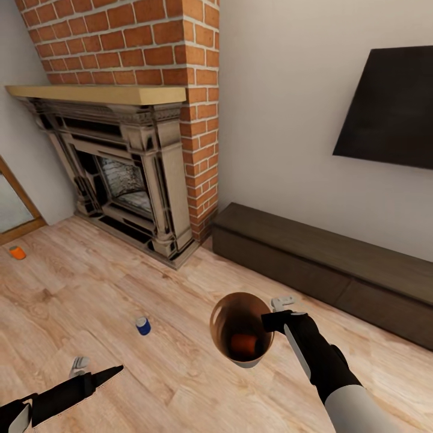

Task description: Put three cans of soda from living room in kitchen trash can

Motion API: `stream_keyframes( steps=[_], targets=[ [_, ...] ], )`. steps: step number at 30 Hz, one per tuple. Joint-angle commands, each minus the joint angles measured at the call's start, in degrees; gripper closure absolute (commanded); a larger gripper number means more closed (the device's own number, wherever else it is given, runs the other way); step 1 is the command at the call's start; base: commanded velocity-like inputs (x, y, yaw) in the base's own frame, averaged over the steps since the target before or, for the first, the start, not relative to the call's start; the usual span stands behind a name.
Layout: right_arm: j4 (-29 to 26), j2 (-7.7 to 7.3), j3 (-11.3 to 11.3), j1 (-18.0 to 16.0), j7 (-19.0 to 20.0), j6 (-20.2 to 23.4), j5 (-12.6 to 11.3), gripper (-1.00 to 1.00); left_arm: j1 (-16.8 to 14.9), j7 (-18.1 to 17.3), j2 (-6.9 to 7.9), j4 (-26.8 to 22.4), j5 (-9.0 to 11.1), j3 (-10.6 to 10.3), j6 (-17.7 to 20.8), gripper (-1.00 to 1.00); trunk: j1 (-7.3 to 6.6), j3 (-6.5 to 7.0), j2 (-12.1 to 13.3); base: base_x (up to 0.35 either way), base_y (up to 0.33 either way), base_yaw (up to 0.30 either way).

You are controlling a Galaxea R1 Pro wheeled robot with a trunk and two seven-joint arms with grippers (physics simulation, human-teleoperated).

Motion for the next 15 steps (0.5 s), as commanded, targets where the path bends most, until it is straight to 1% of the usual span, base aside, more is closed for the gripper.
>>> stream_keyframes(
  steps=[1, 15],
  targets=[
    [-0.03, 0.01, -0.01, -0.02, 0.32, 0.02, -0.61, 1.0, 0.0, 0.0, 0.0, 0.01, 0.0, 0.0, 0.0, -1.0, 0.0, 0.01, 0.0, 0.254, 0.278, 0.0],
    [-0.01, 0.01, -0.01, -0.02, 0.32, 0.07, -0.61, 1.0, 0.0, 0.0, 0.0, -0.02, 0.0, 0.0, 0.0, -1.0, 0.0, 0.01, 0.0, 0.254, 0.278, 0.0]
  ],
)
